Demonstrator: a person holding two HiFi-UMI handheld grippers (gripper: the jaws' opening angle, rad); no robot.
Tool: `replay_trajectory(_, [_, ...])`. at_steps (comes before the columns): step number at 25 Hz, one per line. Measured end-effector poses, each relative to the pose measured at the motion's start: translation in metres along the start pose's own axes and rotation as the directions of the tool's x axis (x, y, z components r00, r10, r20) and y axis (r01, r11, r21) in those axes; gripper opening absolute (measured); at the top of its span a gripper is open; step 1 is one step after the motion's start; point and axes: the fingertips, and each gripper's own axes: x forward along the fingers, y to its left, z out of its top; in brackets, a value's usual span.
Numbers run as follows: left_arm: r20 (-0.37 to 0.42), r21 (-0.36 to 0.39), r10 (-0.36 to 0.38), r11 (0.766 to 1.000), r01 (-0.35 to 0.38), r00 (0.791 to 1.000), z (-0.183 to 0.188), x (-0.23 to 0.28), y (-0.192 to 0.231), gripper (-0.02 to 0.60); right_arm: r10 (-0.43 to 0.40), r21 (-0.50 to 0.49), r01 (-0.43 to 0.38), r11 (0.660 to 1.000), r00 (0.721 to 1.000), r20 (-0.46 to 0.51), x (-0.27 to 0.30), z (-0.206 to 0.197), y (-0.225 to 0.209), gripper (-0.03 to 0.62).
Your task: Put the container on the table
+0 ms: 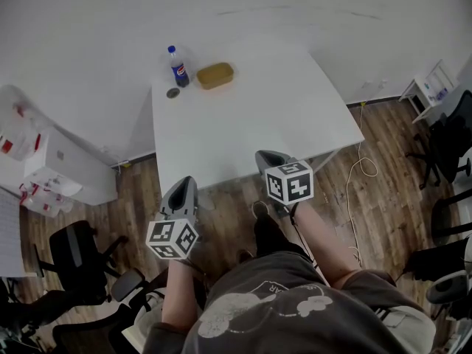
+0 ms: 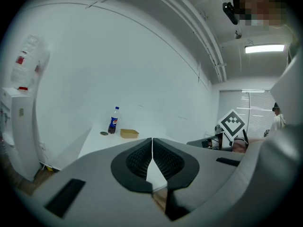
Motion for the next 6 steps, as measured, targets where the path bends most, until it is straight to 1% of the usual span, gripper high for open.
replay_trajectory(2, [-0.002,-0.004,-0.001,1.000,0.001,1.000,-0.002,-0.005,-0.001,0.011,-0.017,-0.007,0.017,1.000,1.000,0.012,-0.005,-0.001,0.001,-0.002])
replay_trajectory(6, [-0.005,-0.013,-0.001,1.000,0.001,1.000,-0.007,-0.015,-0.002,0.011,-0.033,-0.018,0.033,0.999,0.999,0.007,-0.013,-0.006,0.004,-0.002])
